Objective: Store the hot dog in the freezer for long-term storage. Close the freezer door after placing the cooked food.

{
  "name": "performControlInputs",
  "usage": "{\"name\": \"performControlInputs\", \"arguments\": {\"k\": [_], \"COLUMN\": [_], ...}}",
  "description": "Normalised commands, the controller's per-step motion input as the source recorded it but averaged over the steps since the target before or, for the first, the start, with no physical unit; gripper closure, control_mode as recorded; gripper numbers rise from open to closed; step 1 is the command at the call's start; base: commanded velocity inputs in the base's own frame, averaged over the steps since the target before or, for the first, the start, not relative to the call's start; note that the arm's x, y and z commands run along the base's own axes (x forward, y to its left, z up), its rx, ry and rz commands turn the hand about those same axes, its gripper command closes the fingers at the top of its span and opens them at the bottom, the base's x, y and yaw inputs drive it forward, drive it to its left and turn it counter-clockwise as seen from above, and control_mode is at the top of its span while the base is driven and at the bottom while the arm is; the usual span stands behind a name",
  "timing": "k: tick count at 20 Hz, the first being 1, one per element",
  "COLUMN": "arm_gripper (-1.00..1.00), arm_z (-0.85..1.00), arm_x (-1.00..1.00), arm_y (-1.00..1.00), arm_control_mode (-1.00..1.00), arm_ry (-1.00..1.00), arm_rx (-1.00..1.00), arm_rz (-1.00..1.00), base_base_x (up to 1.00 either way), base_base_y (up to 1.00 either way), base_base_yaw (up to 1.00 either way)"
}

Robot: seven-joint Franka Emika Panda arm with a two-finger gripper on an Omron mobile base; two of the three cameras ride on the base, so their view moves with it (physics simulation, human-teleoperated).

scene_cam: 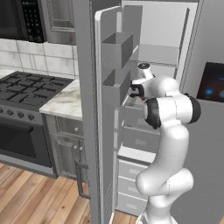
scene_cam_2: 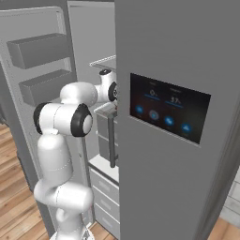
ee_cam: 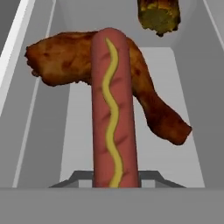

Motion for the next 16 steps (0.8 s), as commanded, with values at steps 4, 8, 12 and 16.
{"name": "performControlInputs", "arguments": {"k": [4,8,12,16], "arm_gripper": [1.0,1.0,1.0,-1.0], "arm_z": [-0.5,-0.5,-0.16,-0.06], "arm_x": [0.42,0.43,0.08,0.0], "arm_y": [-0.35,-0.2,0.0,0.0], "arm_control_mode": [-1.0,-1.0,-1.0,-1.0], "arm_ry": [0.01,0.0,-0.01,0.0], "arm_rx": [0.0,0.0,0.0,0.0], "arm_rz": [0.0,0.0,0.01,0.0], "base_base_x": [0.0,0.0,0.0,0.0], "base_base_y": [0.0,0.0,0.0,0.0], "base_base_yaw": [0.0,0.0,0.0,0.0]}}
